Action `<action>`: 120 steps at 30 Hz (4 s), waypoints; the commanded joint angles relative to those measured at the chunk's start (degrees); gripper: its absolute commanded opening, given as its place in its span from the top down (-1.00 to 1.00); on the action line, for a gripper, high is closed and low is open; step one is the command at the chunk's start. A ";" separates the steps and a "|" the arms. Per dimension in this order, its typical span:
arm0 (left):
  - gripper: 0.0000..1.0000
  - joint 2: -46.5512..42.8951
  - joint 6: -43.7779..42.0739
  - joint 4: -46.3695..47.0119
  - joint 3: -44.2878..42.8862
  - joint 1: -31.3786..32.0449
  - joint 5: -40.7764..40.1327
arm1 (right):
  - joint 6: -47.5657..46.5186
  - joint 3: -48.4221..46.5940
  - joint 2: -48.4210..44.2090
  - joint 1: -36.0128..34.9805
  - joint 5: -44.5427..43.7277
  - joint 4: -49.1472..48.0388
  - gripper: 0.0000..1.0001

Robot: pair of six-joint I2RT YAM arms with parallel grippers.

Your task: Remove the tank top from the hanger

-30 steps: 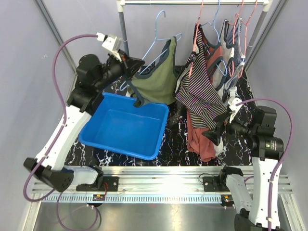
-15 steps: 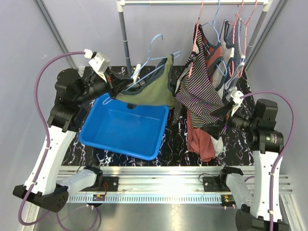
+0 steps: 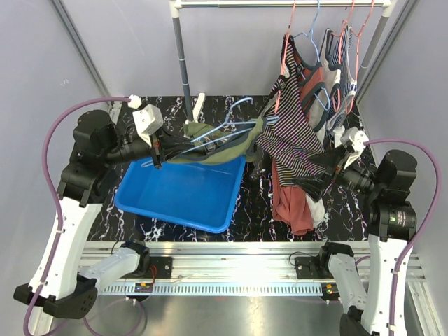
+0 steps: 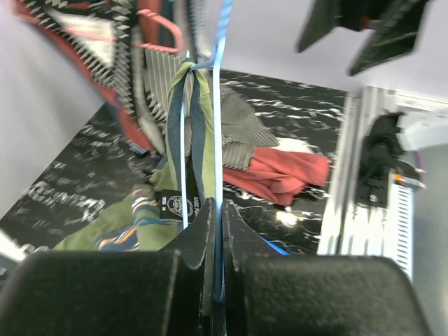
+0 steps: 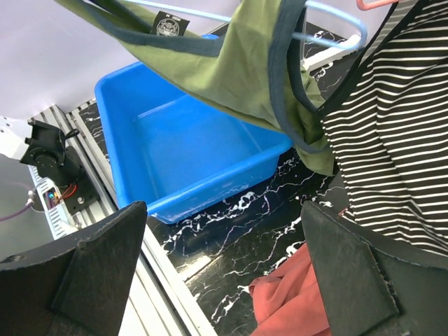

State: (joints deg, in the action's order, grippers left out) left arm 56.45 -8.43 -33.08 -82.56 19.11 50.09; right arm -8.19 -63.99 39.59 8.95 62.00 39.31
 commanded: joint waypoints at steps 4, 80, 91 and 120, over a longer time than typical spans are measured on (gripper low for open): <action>1.00 2.25 8.41 14.95 1.00 -0.04 13.45 | 7.82 0.17 -1.36 0.10 -3.02 -3.18 -0.99; 1.00 3.74 32.75 41.68 19.19 11.47 3.89 | 26.82 9.57 4.88 1.86 -38.21 -5.29 1.00; 1.00 19.48 28.83 26.06 5.33 13.58 2.82 | 14.98 9.85 2.95 1.86 -33.62 -3.54 0.60; 1.00 26.35 11.32 3.71 -4.72 21.49 8.53 | -52.10 -0.18 14.37 1.34 13.49 19.74 -0.53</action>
State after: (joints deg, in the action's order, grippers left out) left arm 84.38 2.31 -33.43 -87.02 40.12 55.35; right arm -54.02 -62.33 54.57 10.55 70.48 56.51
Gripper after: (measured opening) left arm 0.019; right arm 0.797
